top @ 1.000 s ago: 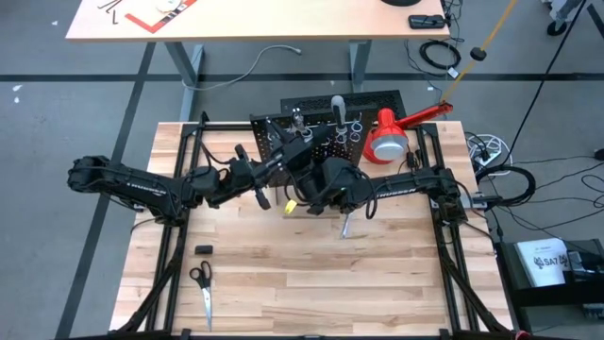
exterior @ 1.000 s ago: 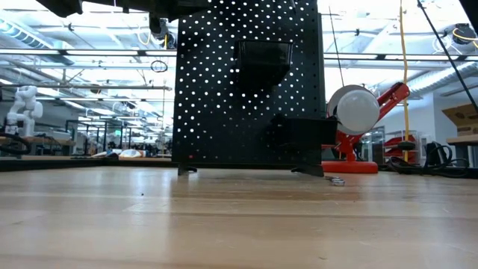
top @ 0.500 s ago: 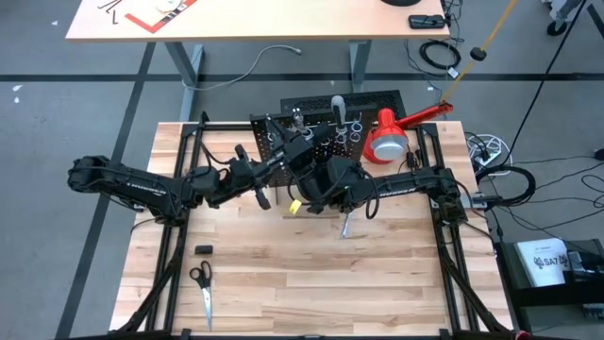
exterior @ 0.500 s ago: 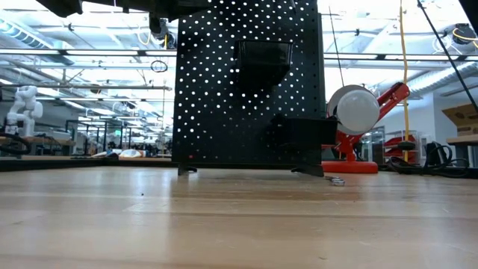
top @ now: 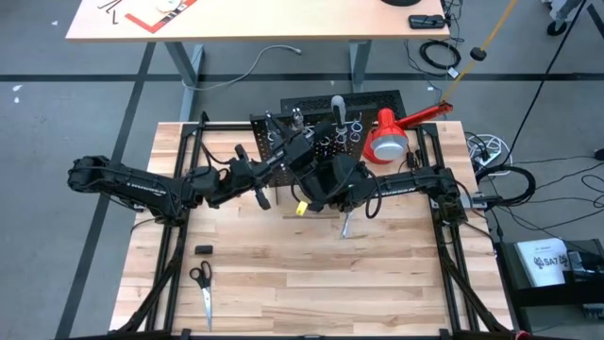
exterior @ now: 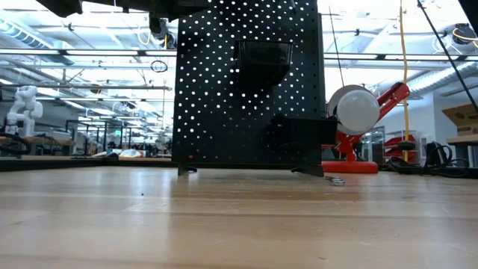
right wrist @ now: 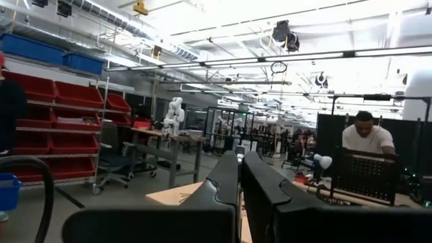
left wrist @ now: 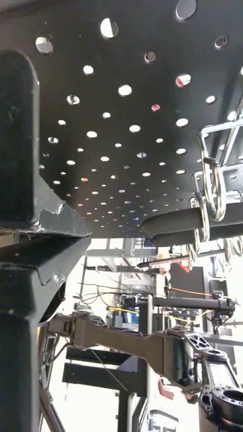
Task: Hang tools onto peg board
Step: Unhang the wrench from the pegboard
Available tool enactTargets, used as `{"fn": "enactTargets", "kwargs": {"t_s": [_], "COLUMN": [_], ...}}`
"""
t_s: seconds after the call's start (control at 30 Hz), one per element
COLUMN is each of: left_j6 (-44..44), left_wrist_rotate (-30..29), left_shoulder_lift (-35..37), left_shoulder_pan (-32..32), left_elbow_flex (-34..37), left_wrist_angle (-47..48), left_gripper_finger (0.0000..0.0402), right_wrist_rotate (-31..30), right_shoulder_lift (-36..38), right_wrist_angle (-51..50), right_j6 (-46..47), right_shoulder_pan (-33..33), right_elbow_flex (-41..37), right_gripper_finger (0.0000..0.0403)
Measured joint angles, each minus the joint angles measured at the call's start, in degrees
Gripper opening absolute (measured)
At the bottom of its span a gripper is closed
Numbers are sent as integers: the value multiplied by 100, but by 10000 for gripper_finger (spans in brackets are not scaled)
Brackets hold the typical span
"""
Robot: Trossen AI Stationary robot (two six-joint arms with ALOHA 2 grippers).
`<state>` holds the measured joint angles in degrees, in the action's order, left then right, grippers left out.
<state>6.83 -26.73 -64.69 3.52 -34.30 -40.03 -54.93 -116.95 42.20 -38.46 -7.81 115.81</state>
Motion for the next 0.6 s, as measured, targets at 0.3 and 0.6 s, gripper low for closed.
{"fn": "enactTargets", "kwargs": {"t_s": [0.3,0.6], "left_j6": [1,2], "left_wrist_rotate": [0,0], "left_shoulder_lift": [0,-2], "left_shoulder_pan": [0,1], "left_elbow_flex": [0,0], "left_wrist_angle": [2,4], "left_gripper_finger": [18,18], "right_wrist_rotate": [117,581], "right_shoulder_lift": [60,146], "right_wrist_angle": [-3,189], "right_j6": [-229,-932], "right_shoulder_pan": [-49,-153], "right_elbow_flex": [2,7], "right_gripper_finger": [0,0]}}
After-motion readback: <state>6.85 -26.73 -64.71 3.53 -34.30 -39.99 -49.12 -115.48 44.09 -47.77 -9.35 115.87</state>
